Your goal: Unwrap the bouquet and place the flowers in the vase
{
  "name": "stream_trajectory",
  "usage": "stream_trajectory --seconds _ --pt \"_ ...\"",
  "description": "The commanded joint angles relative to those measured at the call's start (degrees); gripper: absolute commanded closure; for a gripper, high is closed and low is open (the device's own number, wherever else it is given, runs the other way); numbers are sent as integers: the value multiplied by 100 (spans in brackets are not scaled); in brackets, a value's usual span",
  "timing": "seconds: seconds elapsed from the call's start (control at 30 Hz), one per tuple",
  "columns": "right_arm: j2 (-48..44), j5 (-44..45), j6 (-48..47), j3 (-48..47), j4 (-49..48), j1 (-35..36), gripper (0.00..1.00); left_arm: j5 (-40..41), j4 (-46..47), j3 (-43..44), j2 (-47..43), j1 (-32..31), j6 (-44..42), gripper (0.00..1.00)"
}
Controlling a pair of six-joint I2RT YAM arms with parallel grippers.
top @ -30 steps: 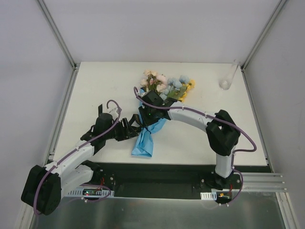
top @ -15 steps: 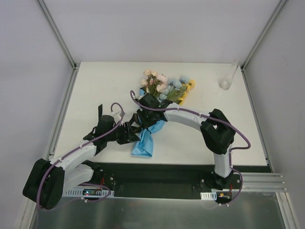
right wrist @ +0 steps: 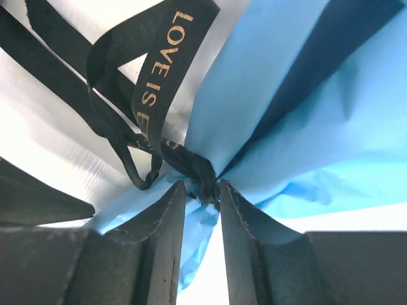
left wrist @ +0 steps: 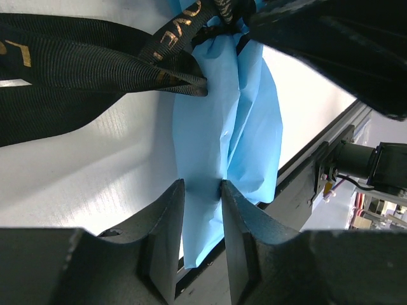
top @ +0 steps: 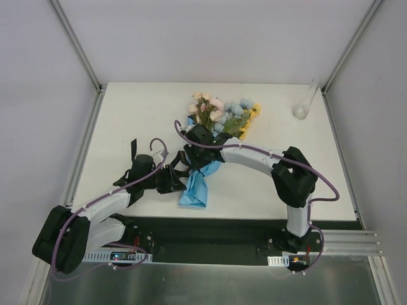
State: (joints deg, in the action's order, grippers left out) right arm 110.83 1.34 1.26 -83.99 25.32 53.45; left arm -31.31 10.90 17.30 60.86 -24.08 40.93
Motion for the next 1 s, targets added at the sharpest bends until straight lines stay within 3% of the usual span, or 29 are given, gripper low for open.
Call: stream_trajectory --seconds 0.0,0.67,0.8,0.97 --pt "-641 340 -91 23 -18 -28 68 -112 237 -113 5 -71 -6 73" --pt "141 32 -91 -144 -238 -1 71 -147 308 -139 -145 -71 65 76" --pt "71 155 -275 -276 -63 16 77 -156 326 -130 -92 -80 56 76" --pt "-534 234 -266 -180 -45 121 93 -104 352 -157 -30 -80 47 76"
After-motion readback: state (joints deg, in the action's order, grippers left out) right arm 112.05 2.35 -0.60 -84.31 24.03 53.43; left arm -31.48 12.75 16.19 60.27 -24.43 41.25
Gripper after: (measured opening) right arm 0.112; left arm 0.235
